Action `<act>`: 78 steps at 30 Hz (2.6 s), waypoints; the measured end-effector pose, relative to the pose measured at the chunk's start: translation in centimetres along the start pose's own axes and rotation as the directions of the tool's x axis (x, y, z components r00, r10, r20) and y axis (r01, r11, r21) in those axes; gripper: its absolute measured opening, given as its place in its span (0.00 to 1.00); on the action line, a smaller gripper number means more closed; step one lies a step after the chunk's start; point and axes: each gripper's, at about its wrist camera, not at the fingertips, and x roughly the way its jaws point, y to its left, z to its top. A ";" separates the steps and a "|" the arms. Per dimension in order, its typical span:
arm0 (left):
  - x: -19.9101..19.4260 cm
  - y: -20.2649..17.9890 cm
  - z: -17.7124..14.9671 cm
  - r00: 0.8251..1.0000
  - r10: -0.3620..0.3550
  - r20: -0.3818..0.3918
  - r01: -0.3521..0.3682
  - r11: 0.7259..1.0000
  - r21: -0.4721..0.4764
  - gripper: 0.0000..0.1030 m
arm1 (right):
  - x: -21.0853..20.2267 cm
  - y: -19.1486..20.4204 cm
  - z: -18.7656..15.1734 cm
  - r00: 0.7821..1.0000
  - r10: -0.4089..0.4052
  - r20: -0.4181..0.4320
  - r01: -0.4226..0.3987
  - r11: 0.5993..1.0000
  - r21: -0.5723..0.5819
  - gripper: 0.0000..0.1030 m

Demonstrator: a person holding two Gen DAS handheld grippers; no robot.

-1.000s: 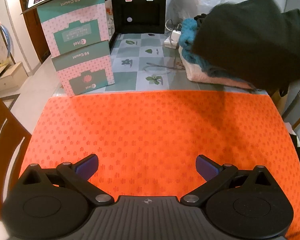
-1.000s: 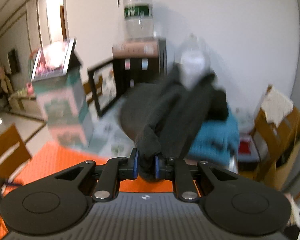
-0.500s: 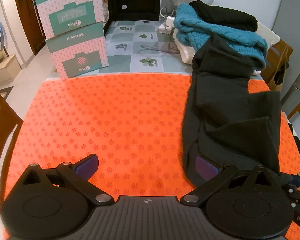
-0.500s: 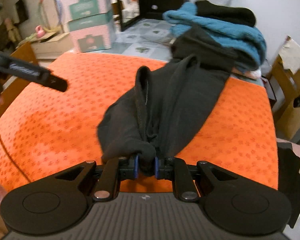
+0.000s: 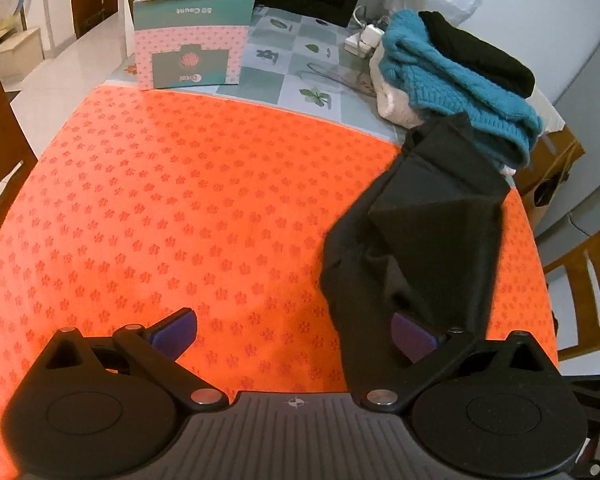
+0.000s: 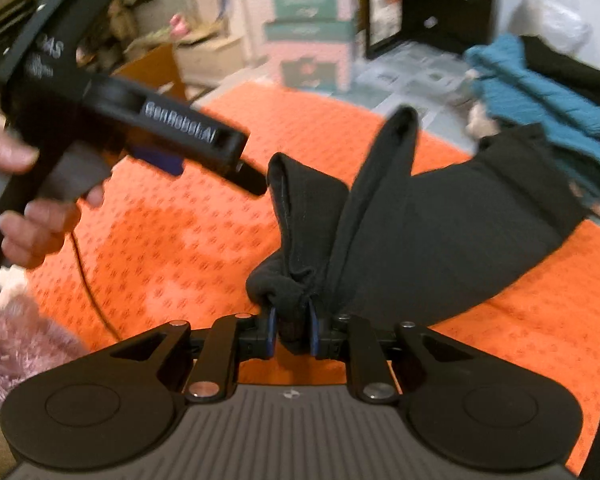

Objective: Fold clothes

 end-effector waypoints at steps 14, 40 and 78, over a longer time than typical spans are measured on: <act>1.6 0.7 -1.0 0.999 0.026 -0.026 -0.025 0.999 0.020 0.99 | -1.5 -2.8 5.1 0.994 -0.045 0.096 0.038 0.997 0.070 0.62; 1.9 1.8 -1.9 0.999 0.049 0.001 -0.049 0.991 0.121 0.95 | 1.4 -6.2 3.2 0.977 -0.209 0.051 0.192 0.955 0.226 0.12; 7.6 -3.9 -1.1 0.976 -0.185 -0.117 0.203 0.965 0.167 0.89 | -1.7 -12.7 -1.0 0.952 -0.306 0.025 0.281 0.902 0.328 0.68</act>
